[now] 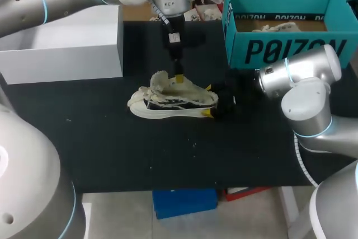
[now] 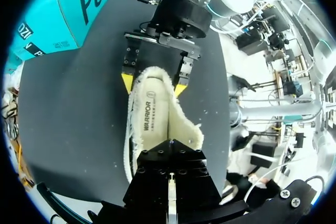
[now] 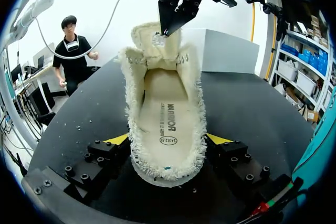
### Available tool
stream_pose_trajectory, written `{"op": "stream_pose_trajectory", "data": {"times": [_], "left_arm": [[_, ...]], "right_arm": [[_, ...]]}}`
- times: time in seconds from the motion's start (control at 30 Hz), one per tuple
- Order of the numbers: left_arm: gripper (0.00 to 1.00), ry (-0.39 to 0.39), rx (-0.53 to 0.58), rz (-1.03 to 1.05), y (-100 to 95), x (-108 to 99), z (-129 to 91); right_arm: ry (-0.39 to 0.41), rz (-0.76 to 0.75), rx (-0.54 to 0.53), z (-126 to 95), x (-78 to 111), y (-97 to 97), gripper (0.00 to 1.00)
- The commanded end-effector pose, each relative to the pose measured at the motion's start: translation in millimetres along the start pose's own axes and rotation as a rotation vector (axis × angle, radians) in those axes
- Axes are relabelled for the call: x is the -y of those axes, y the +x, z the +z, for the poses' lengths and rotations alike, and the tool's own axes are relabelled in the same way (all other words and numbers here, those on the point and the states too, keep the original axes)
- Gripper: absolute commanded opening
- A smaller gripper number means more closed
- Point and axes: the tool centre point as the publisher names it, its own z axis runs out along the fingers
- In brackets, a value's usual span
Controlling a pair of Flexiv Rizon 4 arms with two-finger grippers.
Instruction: Take the shoe out of the shoebox, open the shoe tongue, remove and reinsert the insole, then place the shoe into the shoebox
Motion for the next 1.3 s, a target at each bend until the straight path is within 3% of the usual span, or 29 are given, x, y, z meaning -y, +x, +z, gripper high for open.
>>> {"op": "stream_pose_trajectory", "data": {"times": [0.03, 0.7, 1.3], "left_arm": [[0.00, 0.029, 0.050, 0.018, 7.2, -8, 6], [0.00, -0.006, -0.010, 0.119, -12.5, -2, 35], [0.00, -0.010, -0.045, 0.094, -2.8, 4, 74]], "right_arm": [[0.002, 0.001, 0.001, 1, 1.2, -0.4, 0.00], [0.002, 0.001, 0.001, 1, 1.2, -0.4, 0.00], [0.002, 0.001, 0.001, 1, 1.2, -0.4, 0.00]]}}
